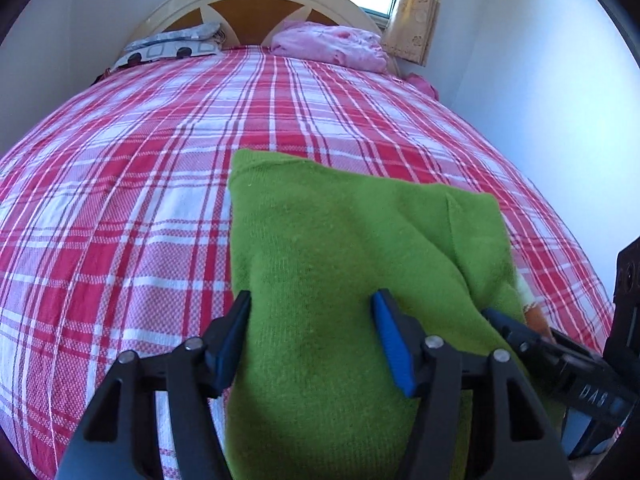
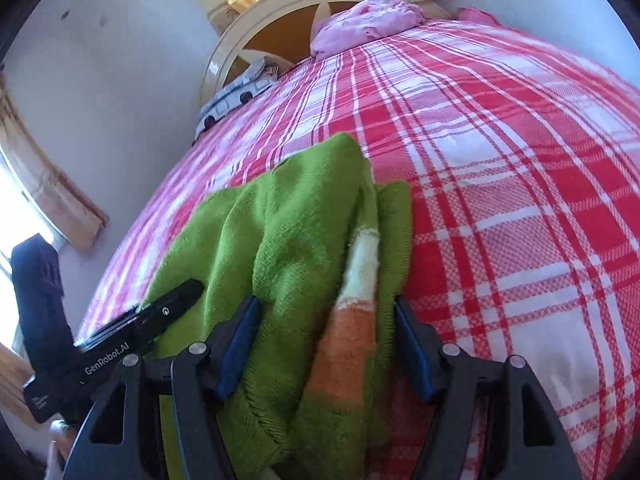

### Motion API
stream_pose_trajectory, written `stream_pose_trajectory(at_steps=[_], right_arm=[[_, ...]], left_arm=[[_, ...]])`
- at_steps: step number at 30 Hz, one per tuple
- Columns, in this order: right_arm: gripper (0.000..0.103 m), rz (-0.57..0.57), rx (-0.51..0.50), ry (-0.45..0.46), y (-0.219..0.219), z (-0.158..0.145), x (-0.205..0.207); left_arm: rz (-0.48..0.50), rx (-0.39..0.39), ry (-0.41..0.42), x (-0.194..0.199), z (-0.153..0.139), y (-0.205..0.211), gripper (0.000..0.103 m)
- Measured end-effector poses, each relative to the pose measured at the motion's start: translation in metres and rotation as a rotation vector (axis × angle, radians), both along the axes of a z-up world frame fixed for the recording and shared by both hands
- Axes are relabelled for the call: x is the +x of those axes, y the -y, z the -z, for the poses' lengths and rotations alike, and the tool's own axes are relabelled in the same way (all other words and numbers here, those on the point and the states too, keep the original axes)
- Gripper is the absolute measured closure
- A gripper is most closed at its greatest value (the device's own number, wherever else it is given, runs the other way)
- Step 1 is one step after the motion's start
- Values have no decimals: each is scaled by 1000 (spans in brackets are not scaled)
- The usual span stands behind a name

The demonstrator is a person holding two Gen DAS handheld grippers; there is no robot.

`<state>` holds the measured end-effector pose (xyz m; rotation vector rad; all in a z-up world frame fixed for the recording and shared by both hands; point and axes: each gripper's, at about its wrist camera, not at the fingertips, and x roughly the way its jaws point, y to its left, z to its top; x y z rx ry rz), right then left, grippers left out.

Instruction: Fold small clothes

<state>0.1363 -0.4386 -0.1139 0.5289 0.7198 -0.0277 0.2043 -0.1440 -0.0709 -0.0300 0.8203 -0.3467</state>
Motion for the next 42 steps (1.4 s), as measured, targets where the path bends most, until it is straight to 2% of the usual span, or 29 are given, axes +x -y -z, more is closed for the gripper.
stream_pose_trajectory(at_steps=[2, 3, 6, 17, 19, 21, 26, 33, 36, 39, 42], right_arm=[[38, -18, -55, -18, -9, -2, 4], [43, -27, -74, -19, -12, -3, 5], [47, -41, -72, -13, -14, -2, 6], [48, -40, -63, -10, -13, -2, 4], [49, -37, -92, -13, -17, -3, 4], [54, -41, -116, -10, -20, -5, 6], [61, -34, -205, 3, -32, -10, 4], [70, -20, -291, 6, -42, -19, 1], [72, -8, -276, 22, -42, -28, -6], [72, 10, -229, 37, -45, -37, -17], [72, 17, -191, 49, -52, -45, -32]], left_arm=[[-2, -1, 2, 1, 1, 0, 40], [-1, -2, 3, 1, 1, 0, 40], [-1, -3, 4, 1, 1, 0, 40], [16, -12, 12, 0, 1, 2, 49], [19, -7, 17, -1, 0, 3, 52], [22, -4, 19, -2, 0, 4, 53], [22, 1, 21, -1, 0, 5, 56], [22, 21, 20, -8, -12, 2, 74], [22, 9, 28, -17, -24, -3, 76], [35, 34, 53, -30, -36, -4, 76], [45, 25, 42, -41, -45, -10, 76]])
